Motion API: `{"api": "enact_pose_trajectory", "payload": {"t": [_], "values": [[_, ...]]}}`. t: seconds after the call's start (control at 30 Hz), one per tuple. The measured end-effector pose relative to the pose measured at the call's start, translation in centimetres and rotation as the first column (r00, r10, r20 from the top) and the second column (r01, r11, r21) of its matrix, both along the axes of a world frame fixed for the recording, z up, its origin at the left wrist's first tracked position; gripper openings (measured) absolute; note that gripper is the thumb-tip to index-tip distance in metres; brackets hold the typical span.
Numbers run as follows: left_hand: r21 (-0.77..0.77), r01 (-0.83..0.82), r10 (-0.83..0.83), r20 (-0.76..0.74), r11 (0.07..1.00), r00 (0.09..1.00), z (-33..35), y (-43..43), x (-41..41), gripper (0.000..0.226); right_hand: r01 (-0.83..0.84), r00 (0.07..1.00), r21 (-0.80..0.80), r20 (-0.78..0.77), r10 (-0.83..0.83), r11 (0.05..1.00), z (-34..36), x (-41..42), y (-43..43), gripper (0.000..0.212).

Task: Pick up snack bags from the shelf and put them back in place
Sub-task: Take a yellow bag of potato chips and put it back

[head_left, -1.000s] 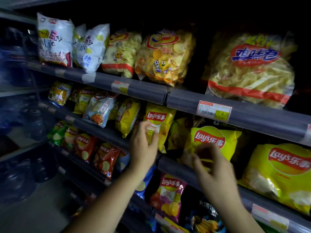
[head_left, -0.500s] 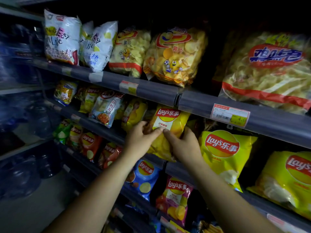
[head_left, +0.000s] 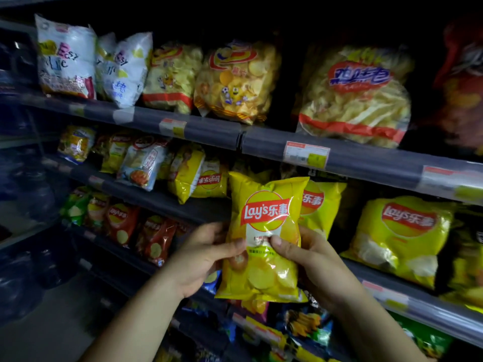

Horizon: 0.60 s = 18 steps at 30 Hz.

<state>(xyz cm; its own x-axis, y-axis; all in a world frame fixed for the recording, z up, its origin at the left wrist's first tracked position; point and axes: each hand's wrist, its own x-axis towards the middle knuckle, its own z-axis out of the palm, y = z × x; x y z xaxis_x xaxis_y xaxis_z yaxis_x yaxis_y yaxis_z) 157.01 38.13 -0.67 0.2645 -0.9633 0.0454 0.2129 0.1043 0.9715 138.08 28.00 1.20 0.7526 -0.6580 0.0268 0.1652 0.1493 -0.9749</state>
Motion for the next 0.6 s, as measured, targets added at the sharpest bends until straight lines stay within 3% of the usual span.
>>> {"api": "enact_pose_trajectory", "payload": {"t": [0.1,0.23,0.4,0.6], "values": [[-0.038,0.050,-0.049,0.037,0.998,0.998,0.0,0.0,-1.1,0.081,0.014,1.000,-0.036,-0.007,-0.014,0.999,-0.1,-1.7,0.2,0.037],[-0.162,-0.037,0.043,0.037,0.986,0.998,2.5,-0.8,-2.5,0.084,0.042,0.997,-0.106,-0.066,-0.049,0.993,0.1,-4.0,0.3,0.041],[-0.208,-0.175,0.208,0.150,0.962,0.967,5.9,-2.8,-4.9,0.030,0.061,0.989,-0.155,-0.120,-0.080,0.986,1.0,-6.2,0.6,0.038],[-0.220,-0.091,0.157,0.306,0.971,0.939,6.8,-4.8,-7.9,0.007,0.303,0.953,-0.129,0.029,-0.302,0.944,2.9,-8.0,0.6,0.032]]}}
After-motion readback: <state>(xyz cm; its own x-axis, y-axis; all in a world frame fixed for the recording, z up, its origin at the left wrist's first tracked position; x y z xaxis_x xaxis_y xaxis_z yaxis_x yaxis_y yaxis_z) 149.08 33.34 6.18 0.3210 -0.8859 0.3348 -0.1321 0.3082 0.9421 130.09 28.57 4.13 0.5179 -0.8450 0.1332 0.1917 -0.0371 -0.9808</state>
